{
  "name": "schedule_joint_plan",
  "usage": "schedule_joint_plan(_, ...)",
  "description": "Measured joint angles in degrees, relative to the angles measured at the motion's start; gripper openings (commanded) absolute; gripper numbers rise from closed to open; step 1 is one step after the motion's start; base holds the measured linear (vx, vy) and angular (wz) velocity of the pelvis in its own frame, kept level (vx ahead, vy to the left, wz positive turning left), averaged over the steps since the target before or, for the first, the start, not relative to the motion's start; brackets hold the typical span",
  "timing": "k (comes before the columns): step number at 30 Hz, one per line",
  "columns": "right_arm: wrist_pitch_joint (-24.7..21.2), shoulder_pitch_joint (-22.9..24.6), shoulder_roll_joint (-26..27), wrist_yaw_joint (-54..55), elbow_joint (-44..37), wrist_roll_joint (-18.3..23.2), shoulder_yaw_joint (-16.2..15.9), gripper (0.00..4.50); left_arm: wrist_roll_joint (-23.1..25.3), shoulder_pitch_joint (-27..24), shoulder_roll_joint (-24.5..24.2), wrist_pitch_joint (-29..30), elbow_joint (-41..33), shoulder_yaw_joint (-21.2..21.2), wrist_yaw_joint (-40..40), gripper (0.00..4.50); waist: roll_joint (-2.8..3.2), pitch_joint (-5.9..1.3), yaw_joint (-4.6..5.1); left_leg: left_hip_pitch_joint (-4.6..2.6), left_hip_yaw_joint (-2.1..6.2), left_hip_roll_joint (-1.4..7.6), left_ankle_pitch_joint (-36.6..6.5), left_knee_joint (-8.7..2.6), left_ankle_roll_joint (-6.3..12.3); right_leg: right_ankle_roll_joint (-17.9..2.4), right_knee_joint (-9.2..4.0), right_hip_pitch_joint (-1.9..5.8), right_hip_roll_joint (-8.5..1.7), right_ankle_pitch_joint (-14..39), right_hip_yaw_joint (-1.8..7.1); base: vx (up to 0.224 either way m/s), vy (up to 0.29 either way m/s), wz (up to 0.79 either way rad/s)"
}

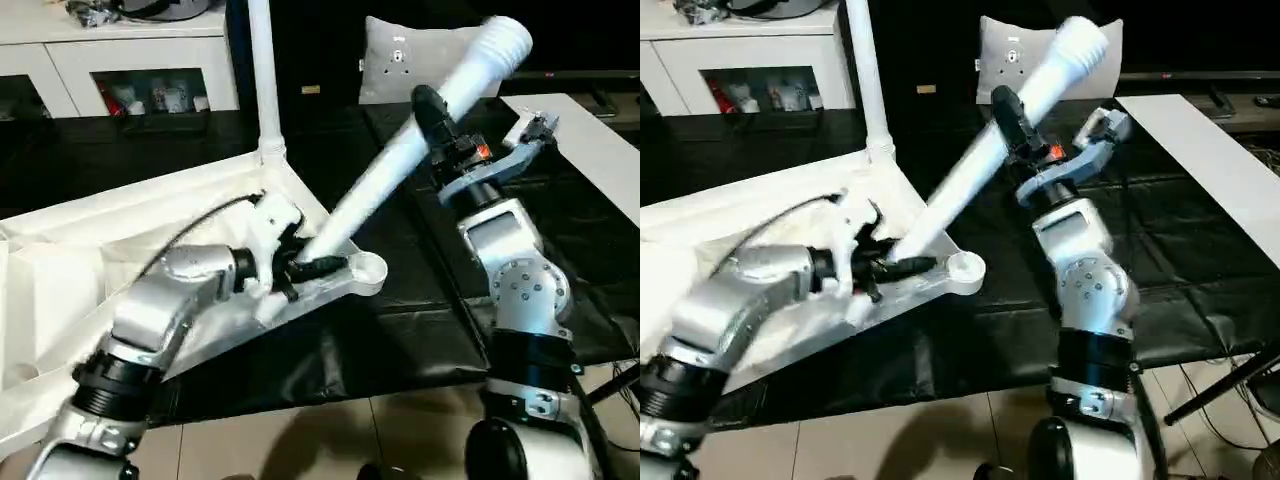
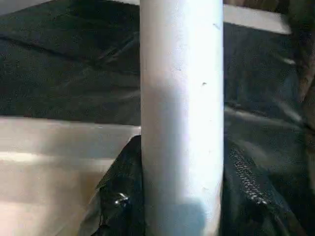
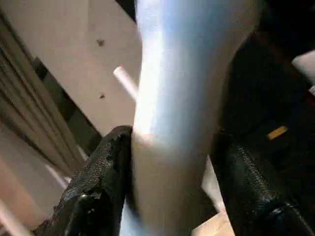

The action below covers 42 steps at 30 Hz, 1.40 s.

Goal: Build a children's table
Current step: Insert table leg to table base

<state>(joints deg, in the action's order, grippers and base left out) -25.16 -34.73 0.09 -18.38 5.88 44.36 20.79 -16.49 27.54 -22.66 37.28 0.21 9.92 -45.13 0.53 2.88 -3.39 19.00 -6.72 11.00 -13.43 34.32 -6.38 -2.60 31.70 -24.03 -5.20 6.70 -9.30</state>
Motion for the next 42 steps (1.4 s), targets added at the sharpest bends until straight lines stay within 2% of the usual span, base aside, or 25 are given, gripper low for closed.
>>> schedule_joint_plan(4,0.5,2.1,-2.2,-0.9,0.3,-1.4,0.0,3.38,0.5,0.1,-1.5,0.0,0.7,-1.2,0.1,1.53,0.00,0.00,-0.02,0.01,0.00,0.00,0.1,0.00,0.10,0.0,0.01,-0.01,0.00,0.0,0.01,0.000,0.000,0.00)
schedule_joint_plan(6,0.5,3.3,-5.1,-2.3,0.3,-3.3,-1.7,3.50,0.5,0.2,-1.6,0.0,0.7,-1.1,-0.2,1.53,0.00,0.00,-0.06,0.01,0.00,0.00,0.1,0.00,0.25,0.0,0.01,-0.01,0.00,0.0,0.01,0.000,0.000,0.00)
schedule_joint_plan(8,1.7,4.2,-8.3,-4.3,0.4,-7.2,-4.3,3.73,0.5,0.4,-2.0,0.0,0.8,-1.0,-0.1,1.53,0.00,0.00,-0.12,0.02,0.00,-0.01,0.2,0.01,0.27,0.0,0.05,-0.03,0.00,0.0,0.01,0.000,0.000,0.00)
schedule_joint_plan(10,4.9,5.0,-11.5,-6.3,0.4,-12.8,-7.8,3.87,0.7,0.9,-2.5,0.1,1.0,-1.0,-0.1,1.53,0.00,0.00,-0.16,0.02,0.00,-0.01,0.2,0.03,0.27,0.0,0.08,-0.04,0.00,0.0,0.01,0.000,0.000,0.00)
schedule_joint_plan(12,11.1,5.6,-17.1,-8.2,1.0,-22.0,-13.6,3.99,1.3,1.9,-2.8,0.3,1.3,-0.7,-0.1,1.53,0.00,0.00,-0.20,0.04,0.00,-0.01,0.2,0.11,0.27,0.0,0.09,-0.04,-0.01,0.0,0.01,0.000,0.000,0.00)
schedule_joint_plan(14,15.0,5.5,-19.4,-8.9,1.1,-27.0,-15.8,4.24,1.7,2.1,-3.3,0.6,1.5,-0.7,-0.1,1.53,-0.01,0.00,-0.03,0.02,-0.01,-0.02,0.2,0.12,0.27,0.0,0.09,-0.03,-0.01,0.0,0.01,0.000,0.000,0.00)
schedule_joint_plan(15,19.0,5.5,-22.2,-9.1,1.5,-31.8,-18.5,4.31,1.8,2.5,-3.3,1.2,1.8,-0.4,0.1,1.53,-0.01,0.01,-0.04,0.05,-0.01,-0.02,0.2,0.16,0.27,0.0,0.09,-0.04,-0.01,0.0,0.00,0.000,0.000,0.00)
schedule_joint_plan(17,22.5,5.0,-24.2,-9.1,1.7,-35.9,-19.9,4.44,2.3,2.6,-3.7,1.9,2.0,-0.3,0.3,1.53,-0.07,0.04,0.05,0.04,-0.01,-0.03,0.2,0.16,0.27,0.0,0.09,-0.03,0.00,0.0,-0.02,0.000,0.000,0.00)
schedule_joint_plan(20,31.4,2.8,-29.6,-8.3,3.2,-46.2,-24.9,4.50,3.1,2.7,-4.6,2.7,2.4,0.6,0.3,1.52,-0.08,0.05,0.16,0.07,-0.01,-0.02,0.2,0.21,0.27,0.0,0.09,-0.05,0.00,0.0,-0.03,0.000,0.000,0.00)
schedule_joint_plan(22,36.8,0.8,-31.4,-6.9,4.3,-51.9,-27.1,4.50,3.5,2.7,-5.3,2.8,2.4,1.3,0.2,1.52,-0.11,0.05,0.24,0.06,-0.01,-0.03,0.2,0.22,0.28,0.0,0.09,-0.03,0.01,0.0,-0.07,0.000,0.000,0.00)
schedule_joint_plan(24,41.9,-1.6,-32.8,-4.8,7.1,-58.1,-30.6,4.50,3.9,2.8,-5.4,3.2,2.3,2.1,-0.3,1.52,-0.11,0.05,0.26,0.06,0.00,-0.03,0.2,0.22,0.28,0.0,0.09,-0.02,0.01,0.0,-0.08,0.000,0.000,0.00)
schedule_joint_plan(27,46.0,-3.4,-33.6,-3.0,11.0,-64.6,-34.6,4.50,4.0,3.1,-5.4,3.6,2.2,3.4,-0.9,1.52,-0.14,0.07,0.26,0.08,0.00,-0.02,0.1,0.23,0.29,0.0,0.09,-0.02,0.00,0.0,-0.06,0.000,0.000,0.00)
schedule_joint_plan(36,50.7,-9.3,-34.5,0.5,23.5,-73.3,-39.4,4.50,5.8,4.1,-7.9,3.3,1.0,5.1,-2.3,1.52,-0.32,0.17,0.36,0.08,0.01,0.00,0.1,0.30,0.34,-0.1,0.45,-0.15,-0.02,0.0,0.03,0.000,0.000,0.00)
schedule_joint_plan(42,52.3,-11.1,-34.4,1.6,29.4,-75.5,-40.9,3.90,7.9,4.4,-10.0,2.0,0.4,7.2,-4.0,1.52,-0.39,0.21,0.75,0.10,-0.01,0.00,0.1,0.40,0.34,-0.1,0.57,-0.19,-0.02,0.0,0.10,0.000,0.000,0.00)
